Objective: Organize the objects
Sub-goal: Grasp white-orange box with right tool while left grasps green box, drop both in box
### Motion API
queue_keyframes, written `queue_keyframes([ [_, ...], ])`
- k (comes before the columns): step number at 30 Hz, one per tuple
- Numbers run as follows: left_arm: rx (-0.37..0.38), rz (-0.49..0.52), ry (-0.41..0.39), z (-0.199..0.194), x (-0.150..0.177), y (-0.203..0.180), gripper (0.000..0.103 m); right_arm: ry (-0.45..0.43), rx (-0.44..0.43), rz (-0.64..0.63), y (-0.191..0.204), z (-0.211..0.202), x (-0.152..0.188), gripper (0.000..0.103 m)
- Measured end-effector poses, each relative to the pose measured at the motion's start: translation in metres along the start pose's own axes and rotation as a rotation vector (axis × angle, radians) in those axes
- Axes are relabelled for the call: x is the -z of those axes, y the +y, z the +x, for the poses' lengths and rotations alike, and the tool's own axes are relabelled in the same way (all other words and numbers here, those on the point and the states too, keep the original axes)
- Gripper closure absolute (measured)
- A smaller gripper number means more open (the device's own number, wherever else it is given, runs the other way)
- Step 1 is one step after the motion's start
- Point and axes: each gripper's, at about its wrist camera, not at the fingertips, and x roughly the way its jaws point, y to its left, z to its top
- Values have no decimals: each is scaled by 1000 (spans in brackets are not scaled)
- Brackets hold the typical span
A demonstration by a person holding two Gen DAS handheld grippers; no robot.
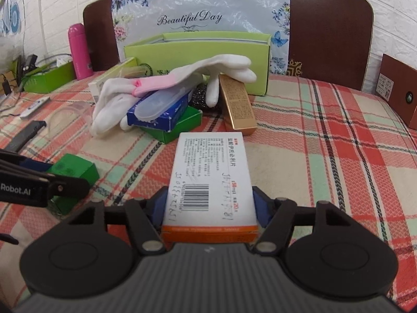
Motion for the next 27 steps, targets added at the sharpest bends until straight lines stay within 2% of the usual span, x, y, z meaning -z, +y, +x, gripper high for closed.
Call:
queue_keyframes([
  [3,72,24,-31,-13,-6,-7,40,-50,-49,27,-5,-14,0,38],
  [6,118,72,-97,-30,-20,-17,40,-121,-94,58,-12,-31,-6,38],
  [10,131,111,-207,-47,-50,-24,40,-223,-129,81,-21,-49,-28,38],
  [14,121,96,-300,-52,-88,-20,40,-297,-120,65,-25,-50,-62,38],
  [20,39,50,-363,-34,-156,-5,40,-309,-42,58,-26,-22,-115,38],
  [27,-4,-18,-345,13,-224,20,40,-258,-14,124,-26,47,-179,38],
])
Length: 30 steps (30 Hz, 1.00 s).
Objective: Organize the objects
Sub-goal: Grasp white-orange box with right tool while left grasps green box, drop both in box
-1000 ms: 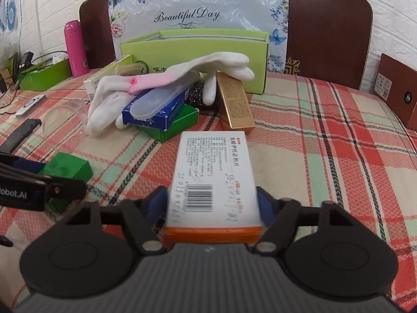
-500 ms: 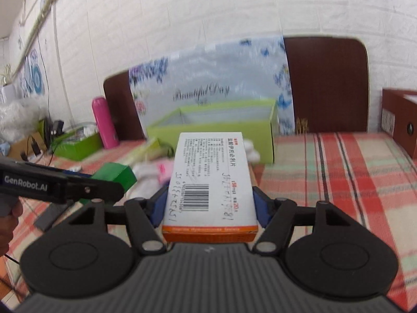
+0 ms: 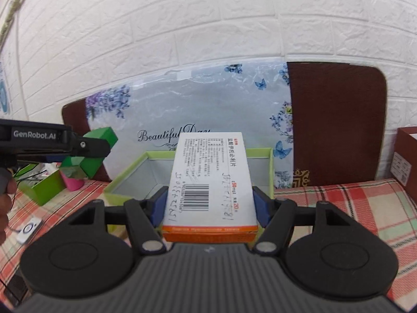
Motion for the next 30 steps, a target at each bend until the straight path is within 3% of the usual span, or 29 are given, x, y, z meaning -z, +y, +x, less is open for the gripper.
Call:
queue_keyframes([
  [6,-38,-28,48,54,-10,20,40,54,-4,43,8,68,-19,38],
  [12,-37,-64,99,89,-7,37,39,134,34,39,13,129,-11,37],
  [14,-31,-74,120,95,-3,41,24,178,21,25,12,142,-5,24],
  [15,-42,-75,123,94,0,42,18,183,28,20,11,142,-3,18],
  [18,-60,-63,114,92,7,44,18,129,46,14,5,130,2,6],
  [23,-52,-106,112,75,7,43,18,54,70,-28,0,103,-1,2],
  [30,-51,-105,79,16,14,22,18,-41,80,-23,-6,43,2,0],
])
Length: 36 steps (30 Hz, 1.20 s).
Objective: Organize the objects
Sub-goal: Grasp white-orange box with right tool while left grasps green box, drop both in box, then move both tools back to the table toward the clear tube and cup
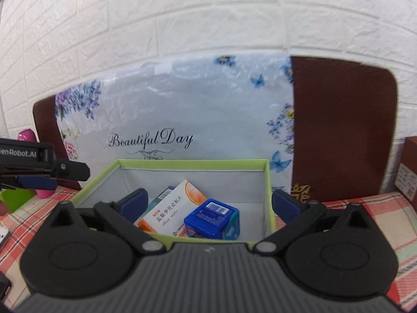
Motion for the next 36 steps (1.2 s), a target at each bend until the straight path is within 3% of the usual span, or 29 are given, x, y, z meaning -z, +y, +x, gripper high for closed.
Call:
queue_keyframes([
  [10,11,56,3,-74,73,-24,18,-24,-14,-44,-1,-90,49,0],
  [21,12,-12,173,-85,166,-17,18,85,25,-119,-1,-140,123,0],
  [25,11,-20,190,-87,178,-14,18,139,33,-72,-10,-150,142,0],
  [29,-31,-16,155,-93,173,-6,18,142,17,-44,-12,-156,141,2],
  [36,-132,-67,110,-101,164,24,18,117,-101,-130,37,-137,126,10],
])
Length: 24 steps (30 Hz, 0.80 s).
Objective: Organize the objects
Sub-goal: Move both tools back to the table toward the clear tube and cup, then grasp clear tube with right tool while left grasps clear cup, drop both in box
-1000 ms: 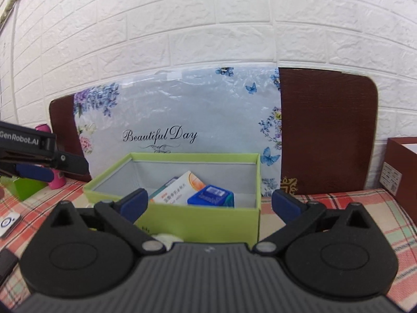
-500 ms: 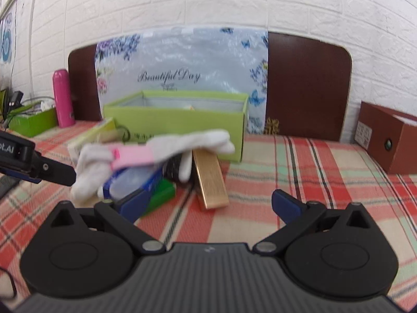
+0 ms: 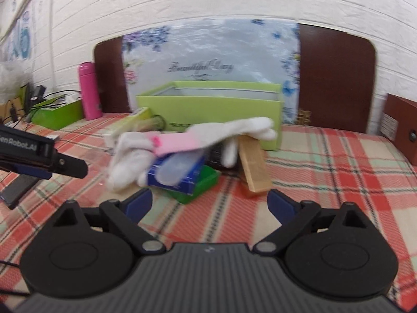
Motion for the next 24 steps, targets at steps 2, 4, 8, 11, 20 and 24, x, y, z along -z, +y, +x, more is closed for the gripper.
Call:
queue_keyframes([
  [2,-8,-30,6,3,-2,7,18,1,-11,-8,12,12,-6,12],
  [4,-5,-42,2,5,-3,10,18,9,-8,-3,19,25,-12,20],
  [8,-22,-3,-18,13,-2,10,18,40,16,14,21,47,-16,46],
  [11,-45,27,-10,21,1,11,31,72,5,62,6,47,-12,76],
  [20,43,44,59,37,5,8,96,133,-8,30,-38,-6,16,77],
  [24,113,140,107,25,17,0,98,205,-54,1,-47,-29,31,77],
])
